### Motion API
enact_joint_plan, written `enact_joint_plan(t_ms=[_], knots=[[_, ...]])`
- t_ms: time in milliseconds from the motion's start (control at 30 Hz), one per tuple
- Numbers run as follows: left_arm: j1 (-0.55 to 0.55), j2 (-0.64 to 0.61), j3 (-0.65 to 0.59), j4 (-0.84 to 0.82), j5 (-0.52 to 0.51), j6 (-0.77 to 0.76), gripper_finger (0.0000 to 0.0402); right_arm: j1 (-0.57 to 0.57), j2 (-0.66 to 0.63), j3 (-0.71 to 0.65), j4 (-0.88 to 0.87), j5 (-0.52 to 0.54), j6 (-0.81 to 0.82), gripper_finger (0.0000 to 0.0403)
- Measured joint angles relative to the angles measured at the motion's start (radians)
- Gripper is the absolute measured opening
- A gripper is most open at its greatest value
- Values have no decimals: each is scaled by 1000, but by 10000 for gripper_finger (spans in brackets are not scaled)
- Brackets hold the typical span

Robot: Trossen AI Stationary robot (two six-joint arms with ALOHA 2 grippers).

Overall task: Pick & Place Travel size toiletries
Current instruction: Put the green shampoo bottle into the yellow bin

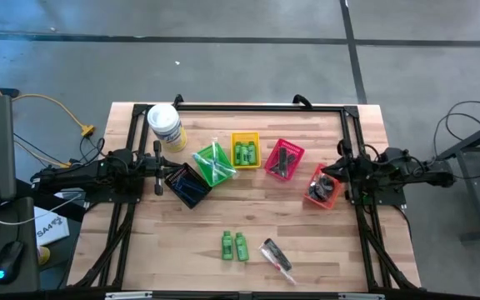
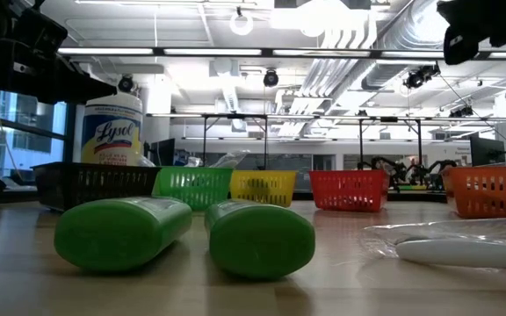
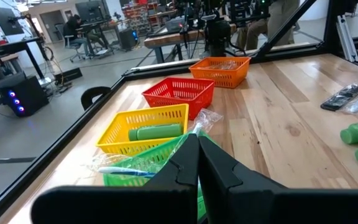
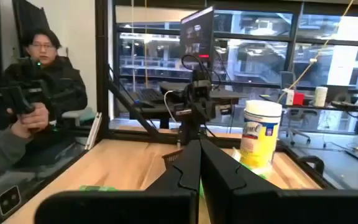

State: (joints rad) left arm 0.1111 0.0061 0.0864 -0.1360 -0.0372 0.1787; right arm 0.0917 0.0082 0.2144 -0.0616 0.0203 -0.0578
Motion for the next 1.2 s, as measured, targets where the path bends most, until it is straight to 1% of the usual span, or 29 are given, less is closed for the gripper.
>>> enact_joint_plan(t_ms=[200, 333, 433, 600, 733, 1000, 1200], knots=[[0, 0, 0, 1, 0, 0, 0, 0, 9, -2, -42, -3, 0, 2], [0, 0, 0, 3, 0, 0, 0, 0, 9, -45, -35, -2, 5, 2], [0, 0, -1, 4, 0, 0, 0, 0, 9, -89, -10, -1, 6, 2], [0, 0, -1, 4, 0, 0, 0, 0, 9, -165, 82, 4, 5, 2], [0, 0, -1, 4, 0, 0, 0, -13, 10, -200, 87, 6, 6, 2], [0, 0, -1, 4, 0, 0, 0, -76, 13, -205, 86, -2, 36, 2], [0, 0, -1, 4, 0, 0, 0, -102, 13, -206, 79, -27, 65, 2]])
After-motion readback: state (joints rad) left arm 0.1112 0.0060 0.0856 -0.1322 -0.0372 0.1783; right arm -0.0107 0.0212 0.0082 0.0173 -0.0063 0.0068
